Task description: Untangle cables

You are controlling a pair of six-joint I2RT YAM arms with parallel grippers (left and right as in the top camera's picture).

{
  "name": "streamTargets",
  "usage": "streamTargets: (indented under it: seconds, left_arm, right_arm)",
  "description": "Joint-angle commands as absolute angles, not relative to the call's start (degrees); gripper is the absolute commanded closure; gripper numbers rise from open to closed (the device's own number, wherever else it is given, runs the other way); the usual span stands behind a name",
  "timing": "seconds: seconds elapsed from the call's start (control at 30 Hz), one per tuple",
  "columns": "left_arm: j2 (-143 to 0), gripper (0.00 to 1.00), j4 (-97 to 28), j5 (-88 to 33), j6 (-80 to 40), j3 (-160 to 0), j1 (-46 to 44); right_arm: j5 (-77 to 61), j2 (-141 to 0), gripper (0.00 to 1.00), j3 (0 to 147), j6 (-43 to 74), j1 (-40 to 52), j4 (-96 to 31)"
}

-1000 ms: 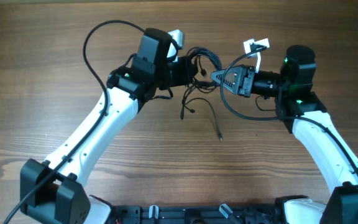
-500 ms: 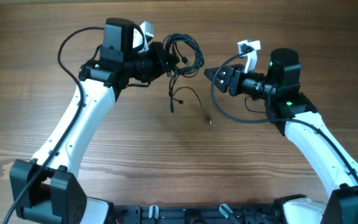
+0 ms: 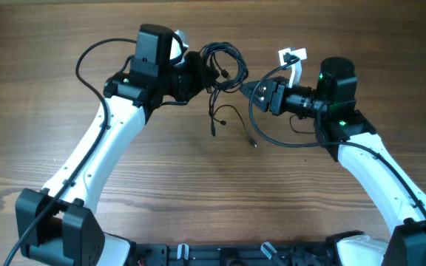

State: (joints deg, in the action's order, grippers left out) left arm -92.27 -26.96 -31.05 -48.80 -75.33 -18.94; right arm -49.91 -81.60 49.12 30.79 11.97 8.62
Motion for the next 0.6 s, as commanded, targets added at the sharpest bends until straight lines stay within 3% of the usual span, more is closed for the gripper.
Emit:
streamTargets:
  seconds: [0.0,0.07,0.2,0.4,0.57]
  left_arm:
    - [-92.27,0.96,-26.81,-30.33,-50.17,-76.12,-21.50]
    - [-92.27,0.96,-26.85,-30.35,-50.13,-76.12,-23.53]
    - [-92.27,0.96,-26.81,-32.75,-49.69,-76.12,-25.15]
    - [-92.27,0.96,-27.42,-37.89,-46.70,-76.12,-25.41]
    - [-92.27,0.96,-27.05,-39.29,-45.34,-76.14,-25.23]
  right_arm:
    - [-51.27,-81.65,0.53,49.39,31.73,12.16,10.35]
    - [-49.36,-81.65,0.49,49.39,31.99,12.16,11.33]
    - [-36.32,-81.65,0.49,49.39,36.97,12.16,11.29]
    - [-32.36,-81.67,0.49,49.39,42.15,12.16,16.99]
    - [-10.20,-84.07,0.51,49.39,42.00,11.97,2.37]
